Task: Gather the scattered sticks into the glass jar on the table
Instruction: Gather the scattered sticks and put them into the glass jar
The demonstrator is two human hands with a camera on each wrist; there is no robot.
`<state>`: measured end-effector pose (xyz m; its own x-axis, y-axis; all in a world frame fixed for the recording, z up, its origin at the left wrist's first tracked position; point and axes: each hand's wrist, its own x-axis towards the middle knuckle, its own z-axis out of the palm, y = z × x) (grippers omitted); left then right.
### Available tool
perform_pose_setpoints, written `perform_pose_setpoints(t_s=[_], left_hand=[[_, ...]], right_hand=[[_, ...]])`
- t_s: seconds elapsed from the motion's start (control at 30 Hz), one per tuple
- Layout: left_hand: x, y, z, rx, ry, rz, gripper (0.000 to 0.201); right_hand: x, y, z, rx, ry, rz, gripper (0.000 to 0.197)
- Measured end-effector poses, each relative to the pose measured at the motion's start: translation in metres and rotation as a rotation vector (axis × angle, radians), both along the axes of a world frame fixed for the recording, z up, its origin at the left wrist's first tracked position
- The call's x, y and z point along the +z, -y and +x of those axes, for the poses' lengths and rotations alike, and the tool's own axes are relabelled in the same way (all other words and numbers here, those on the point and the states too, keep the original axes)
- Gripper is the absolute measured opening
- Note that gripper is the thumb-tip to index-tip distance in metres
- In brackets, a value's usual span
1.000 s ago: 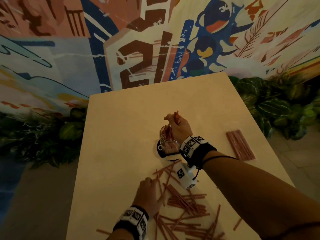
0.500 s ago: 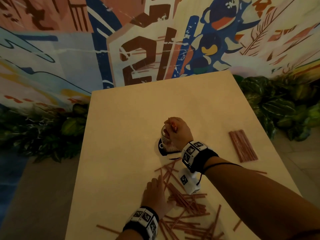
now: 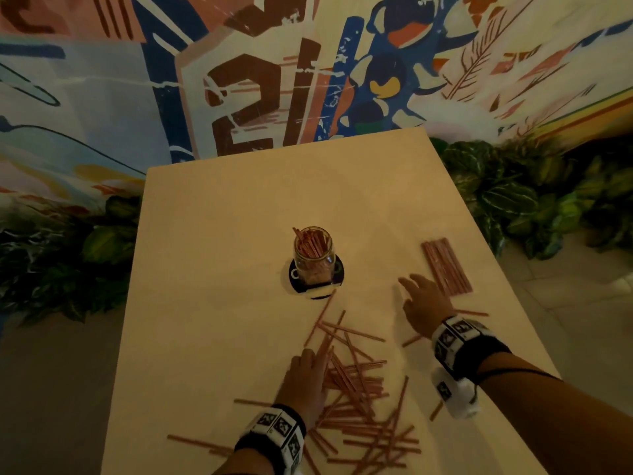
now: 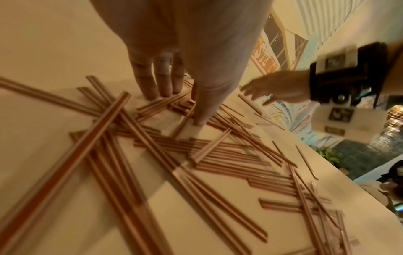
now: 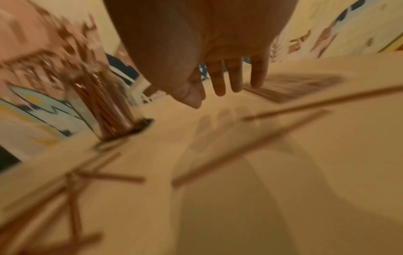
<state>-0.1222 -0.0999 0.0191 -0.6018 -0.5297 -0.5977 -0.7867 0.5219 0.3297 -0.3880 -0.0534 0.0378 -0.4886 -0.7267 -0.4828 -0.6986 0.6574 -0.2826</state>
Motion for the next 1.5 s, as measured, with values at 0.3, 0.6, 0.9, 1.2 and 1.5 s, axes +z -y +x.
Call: perform_pose_setpoints(t_s=[0.3,0.6,0.9,1.2,1.5], left_hand=[[-0.005,-0.008,-0.006,-0.035,0.053,0.005,0.053],[0.004,-0.003,0.000,0.044,0.070,-0.013,0.077],[0.000,-0.013,-0.020,-0.086,0.053,-0.057,0.045],[-0.002,-0.007,-0.014,-0.200,0.079,-0.062,0.046],[-0.005,-0.006,-0.016,-0.189,0.084,-0.061,0.040]], right_hand=[[-0.017,-0.063,0.067,0.095,0.060,0.061,0.053],[-0.004,-0.098,0.041,0.134,-0.001,0.127,0.065],[-0.009,-0.123,0.077,0.115,0.161,-0.009,0.056],[-0.005,-0.146,0.078,0.127,0.056,0.270,0.085],[-0.034,-0.133,0.125,0.290,-0.067,0.179,0.038]])
